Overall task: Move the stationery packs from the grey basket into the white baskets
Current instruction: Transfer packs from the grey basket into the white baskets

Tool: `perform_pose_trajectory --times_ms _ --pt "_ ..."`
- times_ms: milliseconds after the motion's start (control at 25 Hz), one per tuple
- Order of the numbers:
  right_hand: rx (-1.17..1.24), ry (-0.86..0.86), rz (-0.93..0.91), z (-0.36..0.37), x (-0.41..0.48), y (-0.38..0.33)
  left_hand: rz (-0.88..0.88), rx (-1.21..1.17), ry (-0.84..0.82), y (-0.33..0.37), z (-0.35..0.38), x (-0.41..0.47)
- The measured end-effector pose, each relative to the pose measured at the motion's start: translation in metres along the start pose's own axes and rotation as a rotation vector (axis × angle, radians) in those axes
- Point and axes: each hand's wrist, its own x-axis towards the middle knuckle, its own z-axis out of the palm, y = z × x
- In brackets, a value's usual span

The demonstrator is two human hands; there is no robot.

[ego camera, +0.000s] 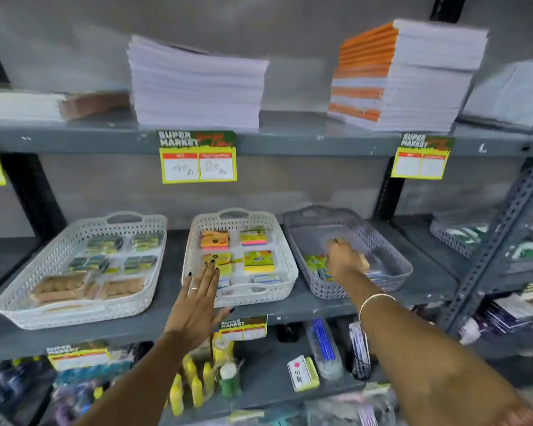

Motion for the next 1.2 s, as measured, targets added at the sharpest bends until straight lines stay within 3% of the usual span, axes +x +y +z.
perform_pose_trajectory --times_ms 120,240,480,760,960,1200 --pt "-0.068 -0.298 -0.040 0.020 0.013 0.003 -0.027 0.024 0.047 -0.001 0.017 -0.001" --pt "-0.184 -0.403 -0.103 0.013 0.015 0.002 -0.060 0.031 0.024 0.000 0.026 -0.005" --pt "-0.402 -0.362 -0.197 0.013 0.021 -0.002 -0.100 0.021 -0.033 0.002 0.024 -0.007" --pt "-0.394 -0.377 -0.235 0.013 0.030 0.002 -0.111 0.014 -0.097 0.002 0.021 -0.007" --pt "-0.274 -0.432 -0.254 0.014 0.040 0.007 -0.131 0.040 -0.081 0.004 0.020 -0.008" --pt "-0.093 -0.281 -0.320 -0.013 0.070 -0.045 -0.107 0.098 -0.003 -0.014 0.009 -0.016"
